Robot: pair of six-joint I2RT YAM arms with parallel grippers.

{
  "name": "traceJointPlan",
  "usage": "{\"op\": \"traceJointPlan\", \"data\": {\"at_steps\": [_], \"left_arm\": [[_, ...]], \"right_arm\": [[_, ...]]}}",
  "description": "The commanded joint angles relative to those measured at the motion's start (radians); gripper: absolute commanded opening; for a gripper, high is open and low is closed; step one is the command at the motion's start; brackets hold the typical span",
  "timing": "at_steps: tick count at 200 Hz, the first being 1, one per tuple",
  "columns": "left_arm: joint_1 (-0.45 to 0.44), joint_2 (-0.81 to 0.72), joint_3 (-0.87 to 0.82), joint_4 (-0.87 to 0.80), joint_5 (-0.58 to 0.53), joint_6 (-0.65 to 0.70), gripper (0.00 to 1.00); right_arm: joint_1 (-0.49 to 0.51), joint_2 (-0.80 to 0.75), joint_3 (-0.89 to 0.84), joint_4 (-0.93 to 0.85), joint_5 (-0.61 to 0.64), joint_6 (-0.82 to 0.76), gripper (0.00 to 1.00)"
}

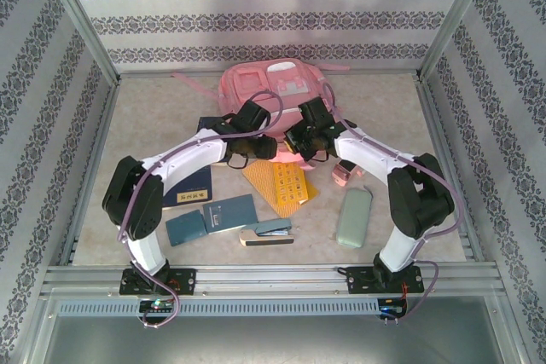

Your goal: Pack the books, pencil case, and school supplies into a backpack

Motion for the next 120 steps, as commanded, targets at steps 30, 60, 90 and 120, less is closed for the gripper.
{"op": "traceJointPlan", "data": {"at_steps": [30, 60, 90, 120], "left_arm": [[0.004, 0.039, 0.018, -0.075, -0.048, 0.083, 0.47], [0.004, 0.059, 0.028, -0.059, -0.057, 0.092, 0.48], [0.004, 0.095, 0.075, -0.061, -0.056, 0.104, 0.43], [0.004, 0.104, 0.101, -0.072, -0.053, 0.116, 0.23]], "right_arm": [[-0.003, -0.031, 0.051, 0.001, -0.034, -0.019, 0.00], [-0.001, -0.033, 0.055, 0.009, -0.046, -0.016, 0.00], [0.001, -0.035, 0.056, 0.018, -0.058, -0.017, 0.00], [-0.001, -0.036, 0.055, 0.013, -0.057, -0.027, 0.00]]}}
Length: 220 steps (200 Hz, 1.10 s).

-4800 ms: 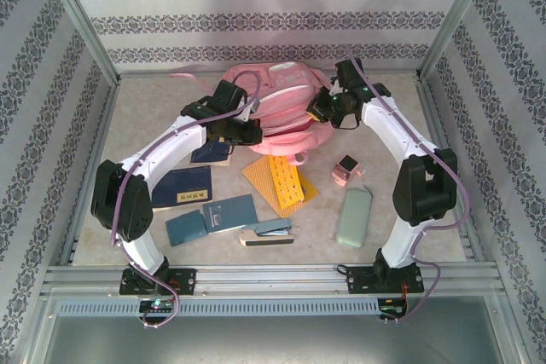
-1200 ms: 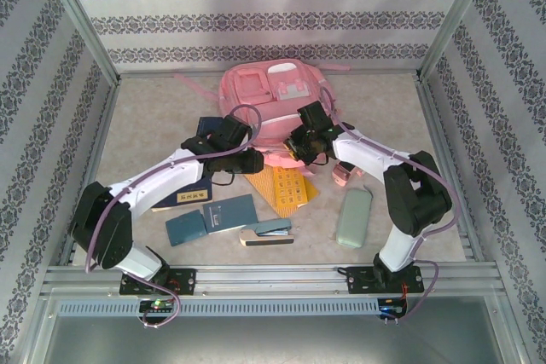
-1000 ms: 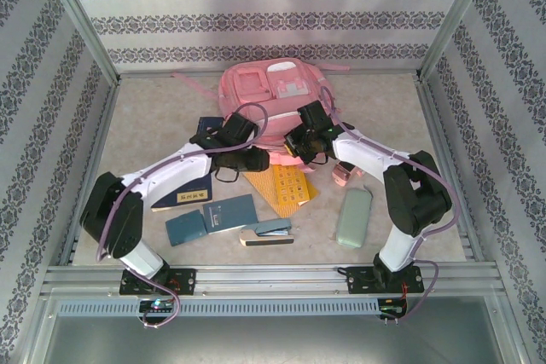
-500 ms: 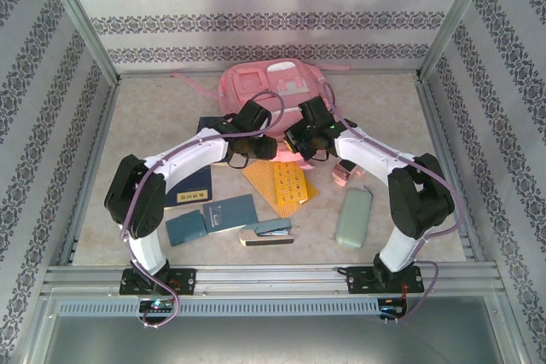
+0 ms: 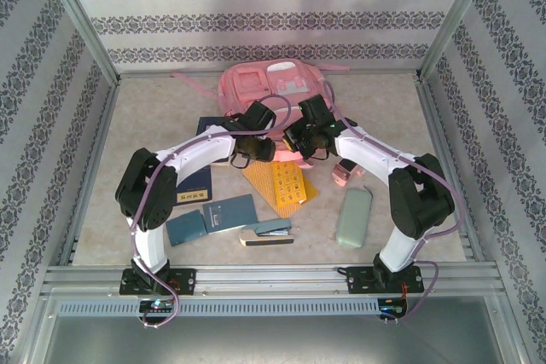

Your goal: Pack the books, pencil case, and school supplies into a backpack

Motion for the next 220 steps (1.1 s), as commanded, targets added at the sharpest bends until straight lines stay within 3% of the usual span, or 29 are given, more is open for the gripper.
{"op": "traceJointPlan", "data": {"at_steps": [1, 20, 48, 152, 220], "left_arm": [[0.004, 0.007, 0.039, -0.024, -0.023, 0.034, 0.22], [0.004, -0.009, 0.032, -0.026, -0.030, 0.048, 0.08], [0.018, -0.036, 0.005, -0.034, -0.043, 0.055, 0.00], [0.214, -0.073, -0.079, 0.011, 0.112, -0.033, 0.00], [0.380, 0.069, 0.084, -0.002, 0.193, -0.058, 0.03]], "right_arm": [[0.000, -0.034, 0.039, 0.019, -0.034, -0.026, 0.00], [-0.003, -0.028, 0.039, 0.019, -0.038, -0.032, 0.00], [-0.011, -0.027, 0.040, 0.011, -0.035, -0.052, 0.00], [-0.080, -0.050, 0.086, -0.130, 0.006, -0.252, 0.00], [-0.131, -0.055, 0.126, -0.158, -0.042, -0.399, 0.00]]}}
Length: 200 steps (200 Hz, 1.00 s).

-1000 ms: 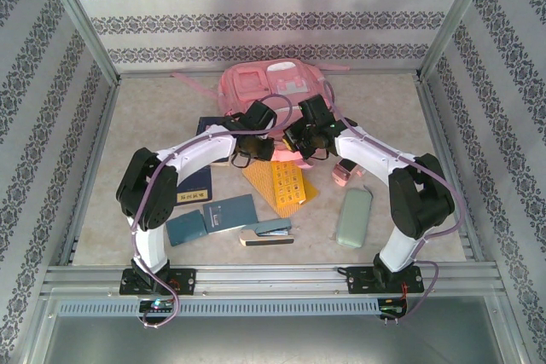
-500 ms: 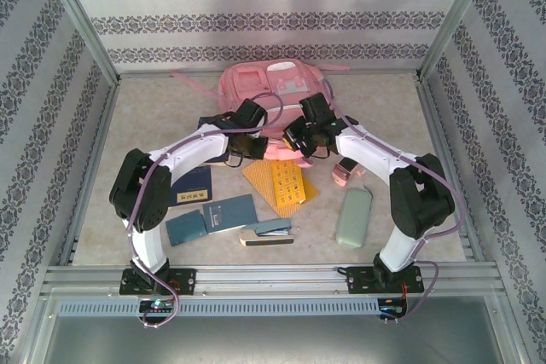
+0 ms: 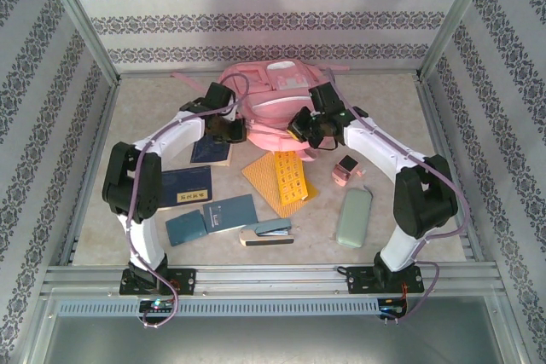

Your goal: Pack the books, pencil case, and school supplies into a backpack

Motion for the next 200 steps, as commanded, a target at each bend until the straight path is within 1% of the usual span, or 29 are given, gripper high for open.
{"op": "traceJointPlan", "data": {"at_steps": [1, 35, 52, 60, 75, 88, 99, 118, 143, 165, 200], "left_arm": [[0.092, 0.068, 0.082, -0.032, -0.062, -0.036, 0.04], [0.140, 0.165, 0.177, -0.042, -0.051, -0.041, 0.09], [0.163, 0.206, 0.226, -0.034, -0.023, -0.053, 0.10], [0.168, 0.215, 0.241, -0.023, 0.000, -0.059, 0.13], [0.167, 0.204, 0.242, 0.006, 0.046, -0.066, 0.26], [0.167, 0.158, 0.207, 0.040, 0.069, -0.082, 0.37], [0.169, 0.093, 0.153, 0.074, 0.065, -0.093, 0.45], [0.169, -0.041, 0.054, 0.109, 0.039, -0.109, 0.54], [0.169, -0.202, -0.047, 0.110, 0.013, -0.119, 0.56], [0.168, -0.306, -0.112, 0.096, 0.011, -0.136, 0.56], [0.168, -0.418, -0.212, 0.113, 0.032, -0.161, 0.57]], "right_arm": [[-0.048, -0.046, 0.028, -0.069, 0.041, -0.099, 0.00], [-0.056, -0.038, 0.043, -0.079, 0.029, -0.162, 0.00], [-0.057, -0.027, 0.052, -0.077, 0.012, -0.185, 0.00], [-0.057, -0.018, 0.059, -0.075, -0.004, -0.191, 0.00], [-0.056, -0.004, 0.069, -0.064, -0.025, -0.207, 0.00], [-0.057, -0.001, 0.071, -0.043, -0.031, -0.226, 0.00], [-0.058, 0.000, 0.077, -0.035, -0.020, -0.258, 0.00], [-0.060, 0.009, 0.094, -0.021, -0.007, -0.320, 0.00], [-0.071, 0.040, 0.166, -0.028, -0.005, -0.381, 0.00], [-0.093, 0.110, 0.326, -0.091, -0.100, -0.394, 0.00], [-0.099, 0.183, 0.563, -0.195, -0.129, -0.459, 0.00]]}}
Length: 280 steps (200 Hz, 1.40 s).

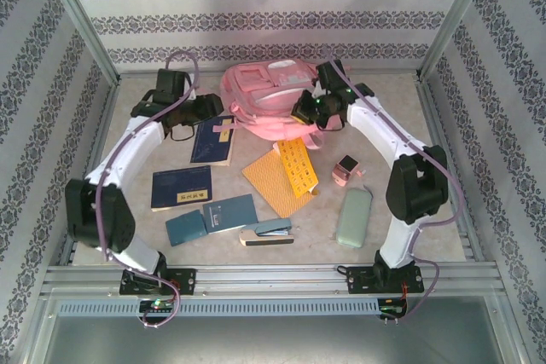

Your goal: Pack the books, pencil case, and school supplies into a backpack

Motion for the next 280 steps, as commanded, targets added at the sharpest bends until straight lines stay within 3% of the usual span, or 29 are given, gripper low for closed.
{"op": "traceJointPlan", "data": {"at_steps": [1, 47, 77, 108, 142, 182, 238, 280], "left_arm": [[-0.002, -0.035, -0.070, 0.023, 0.002, -0.033, 0.57], [-0.002, -0.120, -0.163, 0.045, 0.038, -0.046, 0.58], [-0.001, -0.164, -0.228, 0.061, 0.073, -0.068, 0.59], [-0.002, -0.217, -0.298, 0.080, 0.115, -0.062, 0.60], [-0.002, -0.301, -0.361, 0.087, 0.104, -0.065, 0.66], [-0.010, -0.359, -0.380, 0.047, 0.134, -0.033, 0.66], [-0.105, -0.360, -0.321, -0.104, -0.016, 0.103, 0.66], [-0.318, -0.067, -0.020, -0.228, -0.160, 0.315, 0.72]], "right_arm": [[-0.025, 0.025, 0.161, 0.042, -0.011, -0.105, 0.00], [-0.054, 0.155, 0.342, -0.093, 0.051, -0.252, 0.00], [-0.036, 0.155, 0.246, -0.056, 0.131, -0.323, 0.00], [-0.020, 0.108, 0.038, 0.051, 0.168, -0.316, 0.28], [-0.007, 0.051, -0.135, 0.114, 0.206, -0.316, 0.47], [0.026, -0.087, -0.177, 0.061, 0.343, -0.357, 0.62], [0.017, -0.209, -0.245, -0.004, 0.429, -0.331, 0.68], [-0.057, -0.328, -0.394, 0.112, 0.351, -0.204, 0.74]]}}
